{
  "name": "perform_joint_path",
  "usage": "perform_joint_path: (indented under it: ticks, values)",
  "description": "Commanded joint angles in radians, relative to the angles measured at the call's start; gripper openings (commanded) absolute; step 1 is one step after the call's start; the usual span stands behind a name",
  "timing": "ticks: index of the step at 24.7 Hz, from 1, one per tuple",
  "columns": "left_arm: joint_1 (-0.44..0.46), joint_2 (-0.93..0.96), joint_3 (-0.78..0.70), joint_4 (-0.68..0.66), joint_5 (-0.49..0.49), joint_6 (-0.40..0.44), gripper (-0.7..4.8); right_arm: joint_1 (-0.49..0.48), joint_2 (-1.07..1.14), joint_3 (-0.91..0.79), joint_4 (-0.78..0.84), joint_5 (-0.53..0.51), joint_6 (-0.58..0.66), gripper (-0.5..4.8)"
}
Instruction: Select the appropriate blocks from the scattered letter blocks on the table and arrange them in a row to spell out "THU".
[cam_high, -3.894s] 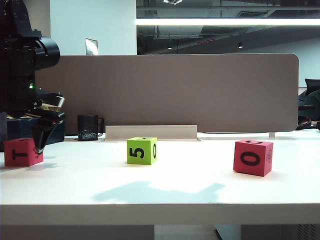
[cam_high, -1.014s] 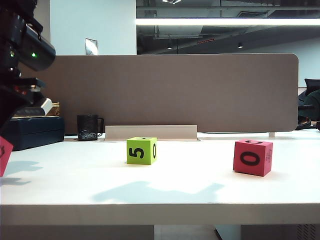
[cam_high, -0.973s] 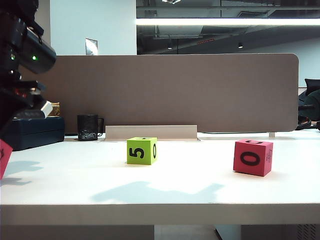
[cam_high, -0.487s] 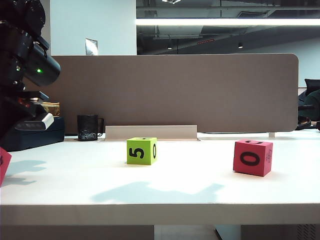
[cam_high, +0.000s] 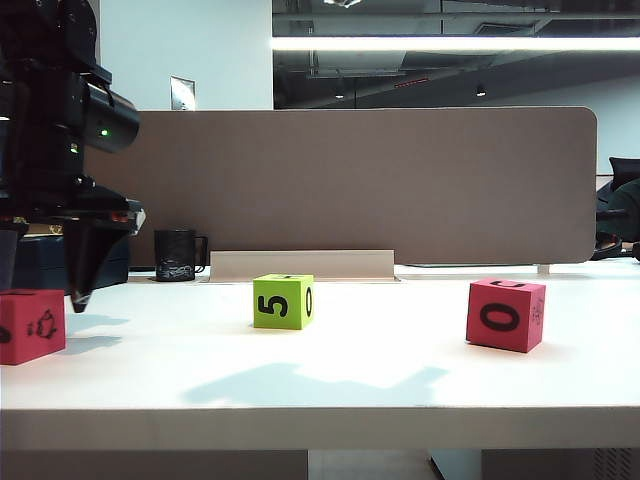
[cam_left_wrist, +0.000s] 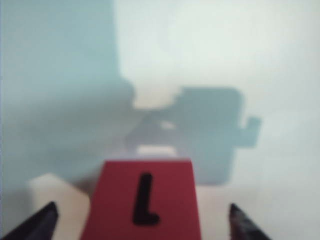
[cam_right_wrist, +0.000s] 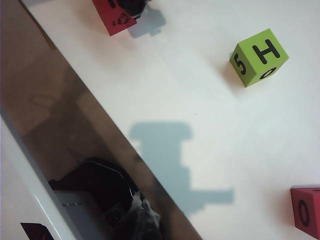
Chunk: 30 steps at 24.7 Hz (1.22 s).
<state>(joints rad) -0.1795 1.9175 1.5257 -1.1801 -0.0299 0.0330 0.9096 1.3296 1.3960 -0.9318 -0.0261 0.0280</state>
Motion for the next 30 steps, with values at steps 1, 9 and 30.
perform_joint_path:
  ticks: [1,9,30]
  values:
    - [-0.001,-0.003,0.023,0.015,-0.019,0.015,4.73,0.002,-0.002,0.004,0.009,-0.002,-0.003,-0.05]
    - [0.001,-0.063,0.157,-0.22,-0.116,-0.019,4.39,0.002,-0.002,0.004,0.003,-0.002,-0.003,-0.05]
    - [0.0,-0.494,-0.542,0.314,-0.048,-0.076,0.13,0.0,0.0,0.003,0.054,0.05,-0.018,-0.05]
